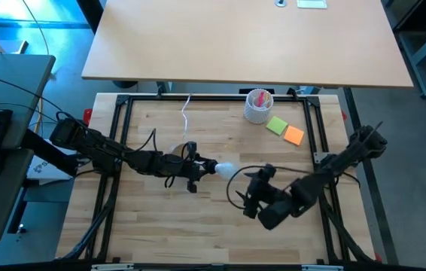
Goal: Screw lightbulb
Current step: Remove the light bulb from the lamp
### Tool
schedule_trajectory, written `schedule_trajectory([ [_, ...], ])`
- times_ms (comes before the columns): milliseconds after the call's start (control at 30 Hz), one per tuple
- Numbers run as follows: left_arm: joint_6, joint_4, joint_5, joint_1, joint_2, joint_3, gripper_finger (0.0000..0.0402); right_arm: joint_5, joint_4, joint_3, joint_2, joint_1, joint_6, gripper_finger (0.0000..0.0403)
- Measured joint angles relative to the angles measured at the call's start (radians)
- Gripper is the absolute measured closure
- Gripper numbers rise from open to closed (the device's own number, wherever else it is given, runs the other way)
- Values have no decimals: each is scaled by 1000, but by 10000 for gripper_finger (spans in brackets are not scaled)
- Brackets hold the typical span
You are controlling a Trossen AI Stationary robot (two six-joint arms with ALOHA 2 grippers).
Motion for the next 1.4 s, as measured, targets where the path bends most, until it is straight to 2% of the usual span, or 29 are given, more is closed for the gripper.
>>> schedule_trajectory([
  [100,1,-2,0,0,0,0,257,28,148,-135,1,3,131,89],
  [167,7,-2,1,0,0,0,257,32,268,-200,1,-20,140,89],
  [267,14,-2,1,0,0,0,257,-26,369,-240,1,-62,116,89],
  [433,24,-2,1,0,0,0,257,-64,382,-232,1,-134,21,89],
  [633,2,-17,-1,-1,-1,1,257,-209,400,-219,1,-217,-76,88],
  [800,-1,-32,-5,-1,-1,1,257,-216,405,-218,1,-236,-177,88],
  [933,-2,-31,-6,-1,-1,1,257,-273,402,-218,-22,-225,-276,88],
  [1033,-2,-31,-8,-1,-1,1,257,-237,378,-205,-58,-207,-226,88],
  [1167,-3,-29,-8,-1,-1,1,257,-49,387,-204,-104,-141,-224,89],
  [1233,-1,-28,-8,-1,-1,1,257,11,408,-204,-112,-117,-223,89],
  [1300,-2,-30,-10,-2,-1,1,257,0,452,-204,-113,-116,-233,89],
  [1400,-1,-29,-7,-1,-1,1,257,-90,532,-204,-104,-126,-269,89],
])
